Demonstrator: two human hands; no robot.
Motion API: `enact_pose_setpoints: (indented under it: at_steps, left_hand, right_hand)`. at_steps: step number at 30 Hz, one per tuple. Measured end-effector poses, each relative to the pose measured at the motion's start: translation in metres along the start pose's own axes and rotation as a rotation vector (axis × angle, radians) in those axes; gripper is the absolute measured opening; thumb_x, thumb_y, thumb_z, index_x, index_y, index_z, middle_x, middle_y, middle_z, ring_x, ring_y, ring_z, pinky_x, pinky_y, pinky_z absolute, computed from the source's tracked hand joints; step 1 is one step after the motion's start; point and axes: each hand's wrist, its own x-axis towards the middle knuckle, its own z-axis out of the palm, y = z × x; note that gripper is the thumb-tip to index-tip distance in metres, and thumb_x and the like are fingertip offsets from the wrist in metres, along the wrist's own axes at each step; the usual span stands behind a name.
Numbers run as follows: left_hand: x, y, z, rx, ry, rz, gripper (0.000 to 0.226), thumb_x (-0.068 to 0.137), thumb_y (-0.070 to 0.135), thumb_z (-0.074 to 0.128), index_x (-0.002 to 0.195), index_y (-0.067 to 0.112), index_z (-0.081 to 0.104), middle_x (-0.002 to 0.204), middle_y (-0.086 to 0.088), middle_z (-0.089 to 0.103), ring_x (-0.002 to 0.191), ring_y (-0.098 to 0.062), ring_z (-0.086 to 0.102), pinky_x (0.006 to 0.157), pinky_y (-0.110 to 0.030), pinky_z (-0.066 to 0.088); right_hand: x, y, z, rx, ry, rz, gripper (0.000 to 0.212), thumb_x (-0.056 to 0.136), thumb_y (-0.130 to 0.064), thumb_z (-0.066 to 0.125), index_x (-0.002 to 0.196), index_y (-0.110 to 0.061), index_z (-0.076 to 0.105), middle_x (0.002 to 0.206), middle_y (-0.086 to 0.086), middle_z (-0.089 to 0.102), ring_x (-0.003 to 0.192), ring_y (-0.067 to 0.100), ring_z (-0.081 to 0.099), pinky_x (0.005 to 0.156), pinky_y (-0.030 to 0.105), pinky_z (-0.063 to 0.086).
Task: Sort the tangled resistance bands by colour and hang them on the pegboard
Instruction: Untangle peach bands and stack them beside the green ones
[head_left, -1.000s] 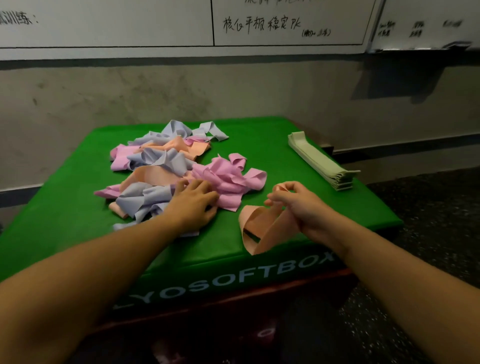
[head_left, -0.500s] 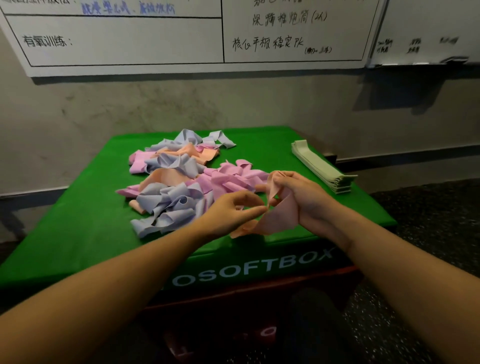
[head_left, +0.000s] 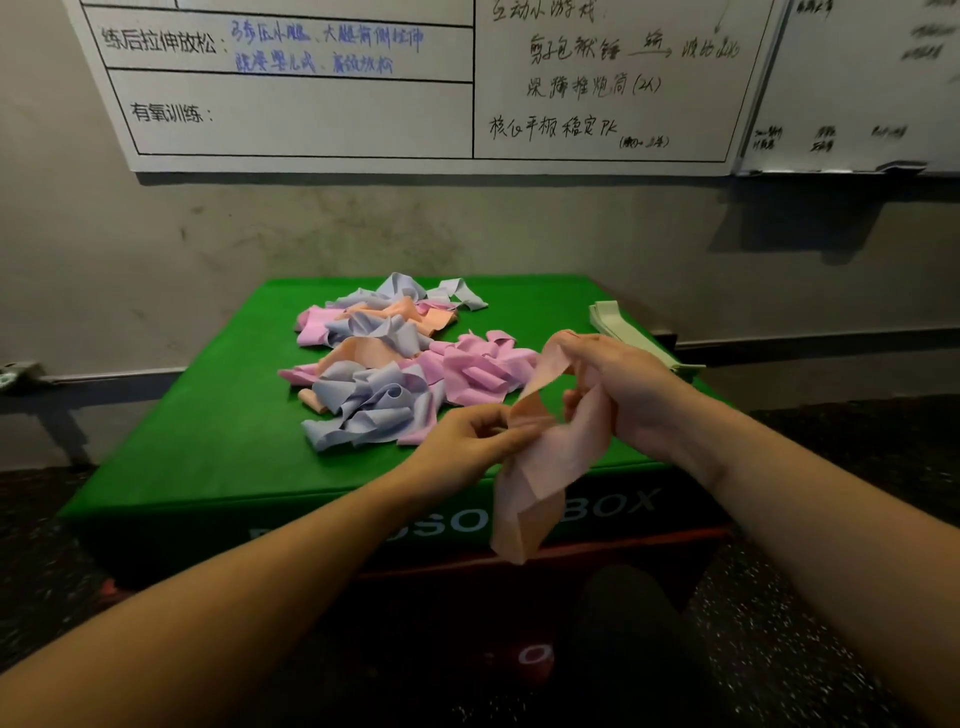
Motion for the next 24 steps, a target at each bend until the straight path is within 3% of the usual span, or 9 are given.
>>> enact_pose_setpoints:
  at_steps: [3, 7, 10, 13, 16, 18, 21, 24]
  left_hand:
    - [-0.008, 0.010, -0.002, -0.174, 0.106, -0.008, 0.019, 0.094, 0.013, 0.062, 0.110, 0.003, 0.067, 0.103, -0.007, 0.073, 0.094, -0.015, 0.069, 0.085, -0.030, 0.057]
    - [-0.016, 0.019, -0.008, -0.289, 0.167, -0.032, 0.015, 0.090, 0.019, 0.064, 0.098, 0.007, 0.068, 0.093, 0.000, 0.074, 0.092, -0.016, 0.069, 0.081, -0.032, 0.059]
    - [-0.020, 0.029, -0.010, -0.309, 0.199, 0.006, 0.029, 0.081, 0.029, 0.068, 0.099, 0.006, 0.070, 0.105, -0.002, 0.073, 0.099, -0.019, 0.068, 0.082, -0.032, 0.058]
    - [-0.023, 0.040, -0.012, -0.384, 0.208, 0.030, 0.036, 0.083, 0.029, 0.064, 0.106, 0.002, 0.068, 0.117, -0.005, 0.068, 0.107, -0.021, 0.064, 0.083, -0.033, 0.057]
    - [-0.028, 0.053, -0.011, -0.442, 0.178, 0.033, 0.031, 0.088, 0.028, 0.060, 0.111, 0.010, 0.070, 0.117, -0.003, 0.068, 0.102, -0.017, 0.063, 0.074, -0.026, 0.055]
    - [-0.032, 0.060, -0.009, -0.453, 0.165, 0.027, 0.029, 0.090, 0.028, 0.058, 0.111, 0.013, 0.070, 0.116, -0.003, 0.070, 0.100, -0.016, 0.063, 0.072, -0.027, 0.055]
    - [-0.035, 0.067, -0.006, -0.433, 0.136, 0.014, 0.027, 0.099, 0.027, 0.051, 0.114, 0.011, 0.067, 0.115, -0.009, 0.070, 0.101, -0.023, 0.061, 0.082, -0.035, 0.049]
    - [-0.038, 0.071, -0.002, -0.397, 0.129, 0.009, 0.026, 0.102, 0.027, 0.047, 0.109, 0.010, 0.066, 0.105, -0.006, 0.073, 0.095, -0.019, 0.064, 0.078, -0.035, 0.048]
  right_hand:
    - [-0.007, -0.003, -0.010, -0.264, 0.037, 0.021, 0.040, 0.091, -0.044, 0.064, 0.120, -0.016, 0.067, 0.079, -0.003, 0.054, 0.052, 0.009, 0.041, 0.044, 0.023, 0.035]
    - [-0.021, -0.005, -0.018, -0.297, -0.083, 0.074, 0.037, 0.096, -0.044, 0.057, 0.118, -0.016, 0.062, 0.062, -0.005, 0.045, 0.046, 0.008, 0.033, 0.039, 0.021, 0.027]
    - [-0.027, -0.003, -0.024, -0.317, -0.101, 0.076, 0.034, 0.100, -0.038, 0.054, 0.121, -0.012, 0.054, 0.054, -0.006, 0.036, 0.045, 0.009, 0.029, 0.041, 0.023, 0.024]
    - [-0.032, 0.000, -0.026, -0.288, -0.130, 0.104, 0.028, 0.100, -0.035, 0.053, 0.118, -0.016, 0.064, 0.055, -0.005, 0.038, 0.048, 0.009, 0.033, 0.045, 0.023, 0.028]
    - [-0.036, 0.000, -0.025, -0.292, -0.065, 0.143, 0.027, 0.095, -0.039, 0.060, 0.096, -0.015, 0.072, 0.068, -0.001, 0.062, 0.069, 0.014, 0.053, 0.063, 0.027, 0.040]
    - [-0.038, 0.001, -0.025, -0.319, -0.053, 0.162, 0.029, 0.094, -0.040, 0.061, 0.088, -0.014, 0.073, 0.079, 0.000, 0.068, 0.080, 0.016, 0.057, 0.070, 0.031, 0.041]
    - [-0.044, 0.001, -0.023, -0.300, -0.082, 0.169, 0.026, 0.096, -0.037, 0.059, 0.101, -0.014, 0.070, 0.094, 0.004, 0.070, 0.086, 0.018, 0.062, 0.073, 0.033, 0.047]
    - [-0.052, -0.001, -0.016, -0.345, -0.125, 0.073, 0.018, 0.095, -0.029, 0.061, 0.112, -0.026, 0.067, 0.108, 0.004, 0.073, 0.100, 0.022, 0.069, 0.085, 0.040, 0.053]
